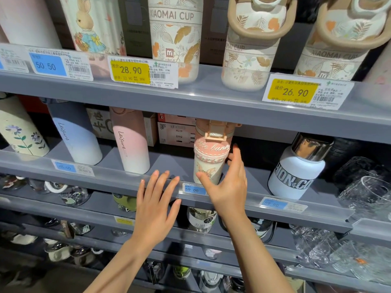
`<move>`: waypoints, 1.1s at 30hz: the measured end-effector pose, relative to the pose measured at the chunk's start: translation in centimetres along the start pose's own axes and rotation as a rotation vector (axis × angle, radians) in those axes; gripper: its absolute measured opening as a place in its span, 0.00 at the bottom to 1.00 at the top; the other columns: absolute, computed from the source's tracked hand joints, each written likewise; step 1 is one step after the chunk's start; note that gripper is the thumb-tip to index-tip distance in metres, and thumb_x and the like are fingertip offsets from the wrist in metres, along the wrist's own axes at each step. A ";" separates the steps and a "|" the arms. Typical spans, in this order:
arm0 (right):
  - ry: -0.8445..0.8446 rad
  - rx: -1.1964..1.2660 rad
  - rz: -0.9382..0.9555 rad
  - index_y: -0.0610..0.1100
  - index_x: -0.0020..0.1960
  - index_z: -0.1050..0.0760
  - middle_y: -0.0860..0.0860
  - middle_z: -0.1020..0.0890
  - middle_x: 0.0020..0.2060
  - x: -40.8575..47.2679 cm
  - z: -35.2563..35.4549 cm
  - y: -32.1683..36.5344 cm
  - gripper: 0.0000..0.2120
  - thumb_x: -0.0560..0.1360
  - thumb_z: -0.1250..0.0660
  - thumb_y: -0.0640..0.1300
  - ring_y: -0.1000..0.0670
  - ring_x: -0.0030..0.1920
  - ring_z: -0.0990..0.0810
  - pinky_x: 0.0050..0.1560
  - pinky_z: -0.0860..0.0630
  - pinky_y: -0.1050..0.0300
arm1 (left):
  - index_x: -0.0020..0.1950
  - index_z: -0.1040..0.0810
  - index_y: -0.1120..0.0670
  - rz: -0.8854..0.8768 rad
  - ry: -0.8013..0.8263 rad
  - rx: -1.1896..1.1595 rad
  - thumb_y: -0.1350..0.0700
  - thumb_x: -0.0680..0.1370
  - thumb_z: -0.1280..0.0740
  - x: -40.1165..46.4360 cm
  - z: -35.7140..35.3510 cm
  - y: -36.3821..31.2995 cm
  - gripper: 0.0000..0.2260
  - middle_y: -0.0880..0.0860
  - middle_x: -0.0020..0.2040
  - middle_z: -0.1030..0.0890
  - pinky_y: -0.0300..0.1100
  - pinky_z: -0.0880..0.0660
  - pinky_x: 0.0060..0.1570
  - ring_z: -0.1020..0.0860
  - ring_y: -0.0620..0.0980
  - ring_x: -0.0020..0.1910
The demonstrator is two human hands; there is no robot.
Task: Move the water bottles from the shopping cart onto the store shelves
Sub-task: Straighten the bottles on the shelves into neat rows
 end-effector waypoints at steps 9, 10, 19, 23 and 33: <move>-0.459 0.082 0.015 0.42 0.68 0.33 0.46 0.28 0.62 -2.1 9.9 -4.6 0.26 0.73 0.31 0.46 0.46 0.63 0.28 0.62 0.29 0.43 | 0.75 0.37 0.50 -0.369 -0.012 -0.061 0.50 0.78 0.40 -1.6 -1.9 -8.0 0.24 0.56 0.75 0.38 0.56 0.48 0.75 0.43 0.54 0.77; -0.488 0.083 -0.007 0.41 0.68 0.33 0.45 0.28 0.61 -2.2 10.7 -5.3 0.26 0.72 0.31 0.46 0.46 0.62 0.29 0.62 0.30 0.44 | 0.75 0.36 0.50 -0.402 -0.017 -0.076 0.50 0.78 0.39 -0.9 -1.9 -9.1 0.24 0.55 0.76 0.38 0.57 0.47 0.75 0.42 0.54 0.77; -0.515 0.063 -0.147 0.44 0.73 0.38 0.53 0.33 0.65 -2.0 14.9 -9.3 0.37 0.70 0.29 0.55 0.50 0.66 0.31 0.65 0.31 0.43 | 0.73 0.32 0.51 -0.443 -0.027 -0.038 0.50 0.78 0.39 2.7 -4.4 -12.5 0.23 0.55 0.69 0.26 0.56 0.46 0.74 0.33 0.53 0.71; -0.344 0.109 -0.201 0.52 0.77 0.47 0.52 0.36 0.71 -0.2 14.4 -9.6 0.46 0.68 0.22 0.50 0.51 0.71 0.35 0.70 0.35 0.48 | 0.72 0.32 0.50 -0.447 -0.041 0.000 0.48 0.77 0.40 2.9 -4.7 -12.4 0.23 0.54 0.67 0.25 0.54 0.48 0.73 0.31 0.54 0.69; -0.350 0.145 -0.235 0.48 0.76 0.44 0.50 0.32 0.69 1.9 12.5 -10.6 0.46 0.66 0.21 0.43 0.49 0.70 0.34 0.69 0.34 0.46 | 0.72 0.33 0.50 -0.454 -0.089 -0.012 0.47 0.82 0.48 3.0 -4.8 -12.5 0.20 0.53 0.69 0.30 0.54 0.45 0.71 0.31 0.54 0.68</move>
Point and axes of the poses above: each hand's wrist, its own x-axis towards the middle knuckle, its own z-axis out of the back of the hand, y = z × x, the point moved 4 cm from there along x, towards the middle knuckle
